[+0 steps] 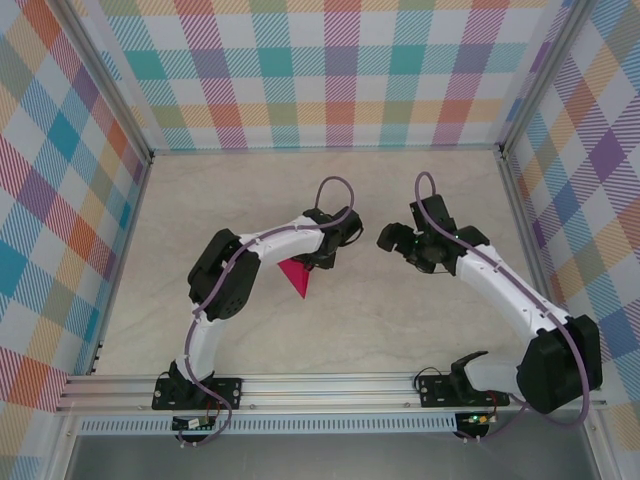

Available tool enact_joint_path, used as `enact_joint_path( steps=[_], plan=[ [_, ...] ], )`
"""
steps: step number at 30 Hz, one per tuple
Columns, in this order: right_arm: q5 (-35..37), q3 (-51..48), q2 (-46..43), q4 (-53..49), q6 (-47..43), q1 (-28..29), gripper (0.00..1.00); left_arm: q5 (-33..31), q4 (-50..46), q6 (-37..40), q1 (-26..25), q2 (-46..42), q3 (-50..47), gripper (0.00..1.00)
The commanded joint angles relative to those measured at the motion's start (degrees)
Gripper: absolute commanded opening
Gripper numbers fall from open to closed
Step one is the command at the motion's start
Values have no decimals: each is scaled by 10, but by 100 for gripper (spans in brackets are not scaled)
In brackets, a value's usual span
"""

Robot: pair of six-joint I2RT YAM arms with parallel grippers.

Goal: Fold a paper plane with a square sheet of paper (pick it up from the middle)
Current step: Turn over the paper at the center of the table.

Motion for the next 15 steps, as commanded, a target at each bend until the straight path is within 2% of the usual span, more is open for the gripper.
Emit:
enact_joint_path(
  steps=[1, 4, 8, 11, 15],
  plan=[
    [-30, 11, 21, 31, -12, 2, 87, 158, 88, 12, 32, -75, -35, 60],
    [-51, 29, 54, 48, -12, 19, 87, 239, 148, 4, 64, -135, -85, 67],
    [-54, 60, 109, 68, -1, 69, 86, 305, 206, -15, 109, -218, -159, 73],
    [-64, 92, 161, 90, 14, 116, 83, 293, 226, -30, 142, -283, -213, 78],
    [-80, 160, 253, 101, 37, 182, 77, 235, 221, -55, 199, -357, -285, 85]
  ],
)
